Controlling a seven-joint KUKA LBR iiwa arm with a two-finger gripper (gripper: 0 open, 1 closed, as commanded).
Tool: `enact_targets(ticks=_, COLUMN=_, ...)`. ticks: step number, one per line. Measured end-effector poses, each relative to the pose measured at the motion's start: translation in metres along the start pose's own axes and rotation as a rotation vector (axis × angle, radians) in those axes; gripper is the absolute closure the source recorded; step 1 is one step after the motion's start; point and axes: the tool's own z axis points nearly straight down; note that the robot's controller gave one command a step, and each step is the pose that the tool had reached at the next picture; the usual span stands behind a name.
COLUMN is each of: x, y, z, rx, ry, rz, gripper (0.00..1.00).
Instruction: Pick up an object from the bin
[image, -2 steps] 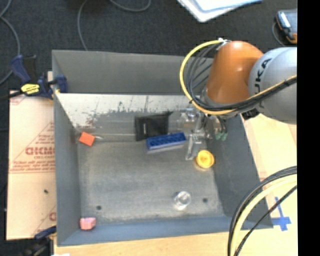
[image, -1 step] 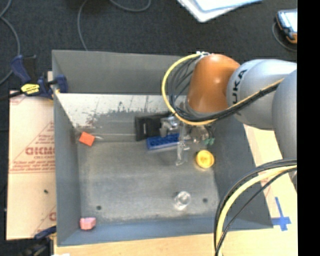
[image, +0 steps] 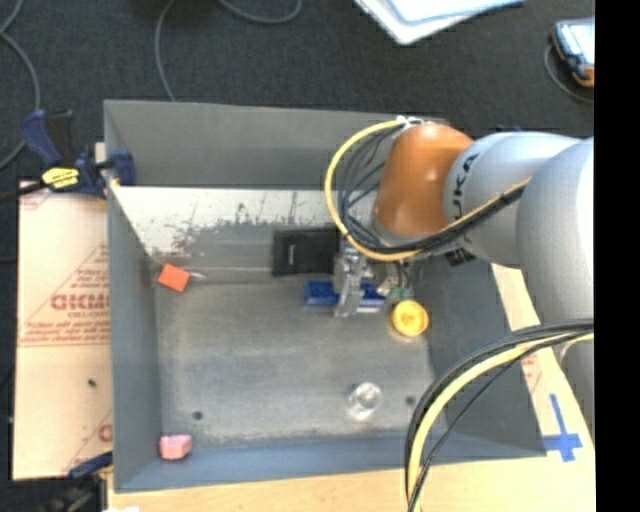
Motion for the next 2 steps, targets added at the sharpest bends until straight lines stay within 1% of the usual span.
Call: enact_targets(ticks=2, x=-0.0001, y=0.0000, z=0.0000, rx=0.001, ry=0.000, rz=-0.003, gripper=1.00)
